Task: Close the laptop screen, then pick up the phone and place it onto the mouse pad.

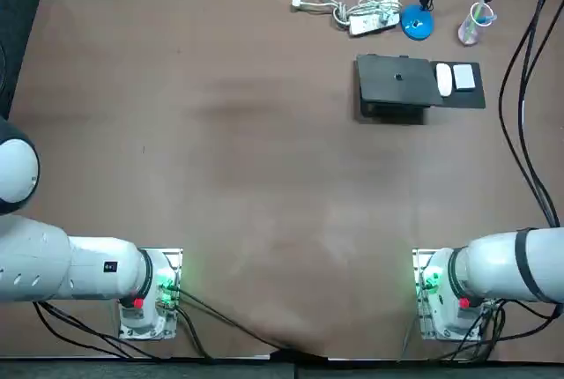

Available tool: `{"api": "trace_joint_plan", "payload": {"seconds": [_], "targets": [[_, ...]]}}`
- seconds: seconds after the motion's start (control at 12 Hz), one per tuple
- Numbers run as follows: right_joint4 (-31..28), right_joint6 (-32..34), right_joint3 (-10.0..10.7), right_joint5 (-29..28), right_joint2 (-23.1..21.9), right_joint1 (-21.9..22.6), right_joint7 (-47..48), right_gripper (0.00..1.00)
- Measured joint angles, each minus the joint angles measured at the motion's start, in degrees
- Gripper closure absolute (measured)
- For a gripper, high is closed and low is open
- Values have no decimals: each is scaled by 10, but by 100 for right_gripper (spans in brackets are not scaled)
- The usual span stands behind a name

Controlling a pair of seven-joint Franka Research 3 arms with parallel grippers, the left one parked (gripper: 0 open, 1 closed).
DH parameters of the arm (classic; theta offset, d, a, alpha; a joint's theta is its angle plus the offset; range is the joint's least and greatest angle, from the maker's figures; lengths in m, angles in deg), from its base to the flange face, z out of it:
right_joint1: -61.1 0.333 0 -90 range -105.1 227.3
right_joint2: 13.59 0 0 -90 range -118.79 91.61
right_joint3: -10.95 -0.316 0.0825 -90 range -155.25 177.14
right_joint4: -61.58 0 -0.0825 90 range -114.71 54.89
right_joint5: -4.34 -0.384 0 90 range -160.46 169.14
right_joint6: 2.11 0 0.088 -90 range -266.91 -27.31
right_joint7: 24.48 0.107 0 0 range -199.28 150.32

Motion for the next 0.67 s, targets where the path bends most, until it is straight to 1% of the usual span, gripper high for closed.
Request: {"api": "trace_joint_plan", "payload": {"seconds": [0.17, 0.5, 0.67], "targets": [[-11, -6, 0, 2, -6, 5, 19, 0], [-12, -11, 2, 1, -10, 13, 37, 0], [-12, -11, 4, -11, -11, 13, 40, 0]]}}
